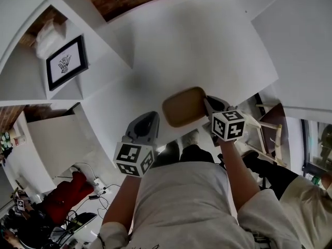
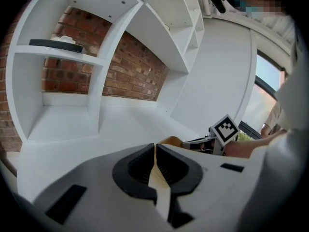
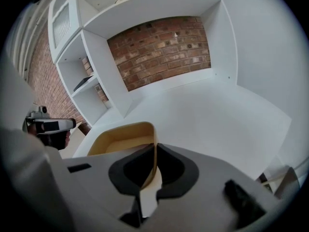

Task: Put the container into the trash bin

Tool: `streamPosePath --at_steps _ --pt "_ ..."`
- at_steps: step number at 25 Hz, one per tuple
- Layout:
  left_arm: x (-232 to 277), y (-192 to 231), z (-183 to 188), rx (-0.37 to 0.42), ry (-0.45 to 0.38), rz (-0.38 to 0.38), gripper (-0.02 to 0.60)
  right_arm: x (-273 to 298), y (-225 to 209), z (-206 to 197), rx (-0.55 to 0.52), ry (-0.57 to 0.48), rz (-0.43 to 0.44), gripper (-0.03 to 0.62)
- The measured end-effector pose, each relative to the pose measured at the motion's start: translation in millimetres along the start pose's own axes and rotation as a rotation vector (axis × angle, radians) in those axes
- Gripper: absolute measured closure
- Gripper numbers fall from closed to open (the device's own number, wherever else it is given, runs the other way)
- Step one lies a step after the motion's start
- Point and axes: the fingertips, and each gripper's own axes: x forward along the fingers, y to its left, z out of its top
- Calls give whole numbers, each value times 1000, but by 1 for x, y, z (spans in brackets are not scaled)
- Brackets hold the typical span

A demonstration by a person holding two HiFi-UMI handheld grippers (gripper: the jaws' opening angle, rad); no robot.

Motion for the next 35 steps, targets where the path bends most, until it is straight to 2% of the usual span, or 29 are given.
streamPosePath --at_steps 8,21,35 --pt "24 -47 -4 65 46 -101 555 -46 -35 -11 79 -55 -69 557" --pt "65 -190 -24 206 123 -291 555 -165 -129 -95 262 -113 -219 559" --pt "72 -302 -64 293 175 -389 555 -263 -188 -174 377 -158 -304 559"
